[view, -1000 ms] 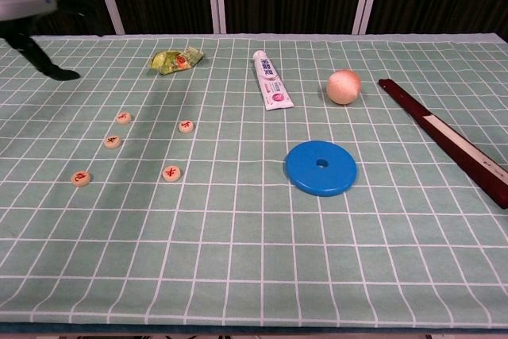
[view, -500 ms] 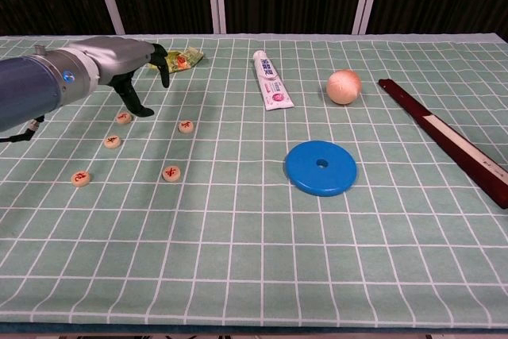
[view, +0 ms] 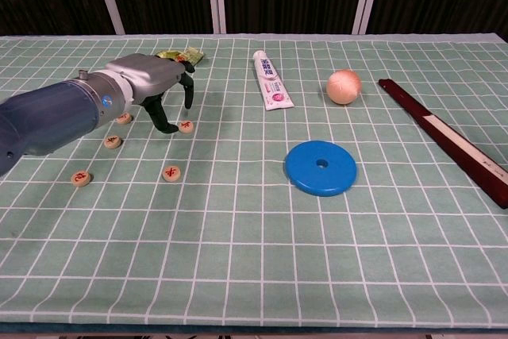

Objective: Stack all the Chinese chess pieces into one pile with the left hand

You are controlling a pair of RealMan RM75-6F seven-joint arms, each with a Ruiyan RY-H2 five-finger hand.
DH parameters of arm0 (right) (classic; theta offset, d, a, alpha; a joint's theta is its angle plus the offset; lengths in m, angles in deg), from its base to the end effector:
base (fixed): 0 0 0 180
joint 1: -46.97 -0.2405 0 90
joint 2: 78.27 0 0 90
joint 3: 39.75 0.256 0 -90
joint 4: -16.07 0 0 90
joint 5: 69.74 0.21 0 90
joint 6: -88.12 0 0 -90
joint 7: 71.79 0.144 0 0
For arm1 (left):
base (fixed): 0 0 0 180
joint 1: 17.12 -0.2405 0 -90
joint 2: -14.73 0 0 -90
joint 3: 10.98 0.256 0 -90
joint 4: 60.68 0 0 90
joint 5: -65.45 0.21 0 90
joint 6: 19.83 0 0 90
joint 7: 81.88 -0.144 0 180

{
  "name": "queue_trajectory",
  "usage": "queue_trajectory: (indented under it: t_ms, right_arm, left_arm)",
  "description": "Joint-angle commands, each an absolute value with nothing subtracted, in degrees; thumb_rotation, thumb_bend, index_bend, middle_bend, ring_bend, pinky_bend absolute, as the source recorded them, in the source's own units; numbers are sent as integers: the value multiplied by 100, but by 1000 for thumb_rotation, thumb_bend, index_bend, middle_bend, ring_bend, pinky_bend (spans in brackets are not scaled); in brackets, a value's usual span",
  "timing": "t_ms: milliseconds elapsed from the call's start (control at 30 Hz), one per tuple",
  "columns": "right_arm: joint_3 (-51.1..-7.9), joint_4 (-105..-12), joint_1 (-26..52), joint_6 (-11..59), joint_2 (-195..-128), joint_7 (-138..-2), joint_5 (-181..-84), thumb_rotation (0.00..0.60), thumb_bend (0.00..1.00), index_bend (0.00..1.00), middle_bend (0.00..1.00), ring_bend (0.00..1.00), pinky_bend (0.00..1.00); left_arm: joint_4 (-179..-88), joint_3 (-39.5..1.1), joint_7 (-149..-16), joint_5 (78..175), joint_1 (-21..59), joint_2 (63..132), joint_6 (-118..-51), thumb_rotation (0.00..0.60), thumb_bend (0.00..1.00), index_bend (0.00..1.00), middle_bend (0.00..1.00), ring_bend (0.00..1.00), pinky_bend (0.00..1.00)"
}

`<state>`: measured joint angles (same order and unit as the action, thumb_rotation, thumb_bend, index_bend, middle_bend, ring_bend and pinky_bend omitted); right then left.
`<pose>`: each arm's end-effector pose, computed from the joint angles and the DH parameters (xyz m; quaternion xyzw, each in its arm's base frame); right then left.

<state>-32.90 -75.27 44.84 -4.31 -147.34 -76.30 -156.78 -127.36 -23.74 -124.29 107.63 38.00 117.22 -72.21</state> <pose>-0.3014 -0.1783 0.1597 0.5488 -0.3388 0.4305 0.6314 -0.1205 0.3962 -0.0693 -0.7624 -0.3196 -0.2582 0.5000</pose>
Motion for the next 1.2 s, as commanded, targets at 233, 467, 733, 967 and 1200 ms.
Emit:
queue_trajectory:
  t_ms: [233, 467, 733, 967, 1200]
  right_arm:
    - [-3273, -7539, 4484, -427, -14730, -7611, -15643, 600, 233, 95, 13, 0, 0]
    - [-3265, -7543, 4483, -425, -14731, -7603, -15629, 600, 233, 95, 13, 0, 0]
    - [-3249, -7550, 4484, -426, -14744, -7622, -15596, 600, 233, 95, 13, 0, 0]
    - [-3242, -7556, 4485, -420, -14740, -7619, -15576, 600, 233, 95, 13, 0, 0]
    - [-3239, -7557, 4486, -425, -14739, -7605, -15575, 600, 232, 95, 13, 0, 0]
  left_arm:
    - [-12394, -2314, -12531, 10736, 3902, 12005, -7168, 600, 280, 431, 0, 0, 0]
    - [-12296, -2319, -12594, 10720, 3919, 12071, -7189, 600, 300, 461, 0, 0, 0]
    - [-12284, -2317, -12843, 10586, 3960, 12123, -7220, 600, 303, 460, 0, 0, 0]
    - [-12193, -2327, -12947, 10521, 3989, 12213, -7224, 600, 303, 459, 0, 0, 0]
    - [-12101, -2305, -13067, 10473, 3987, 12257, -7230, 600, 326, 503, 0, 0, 0]
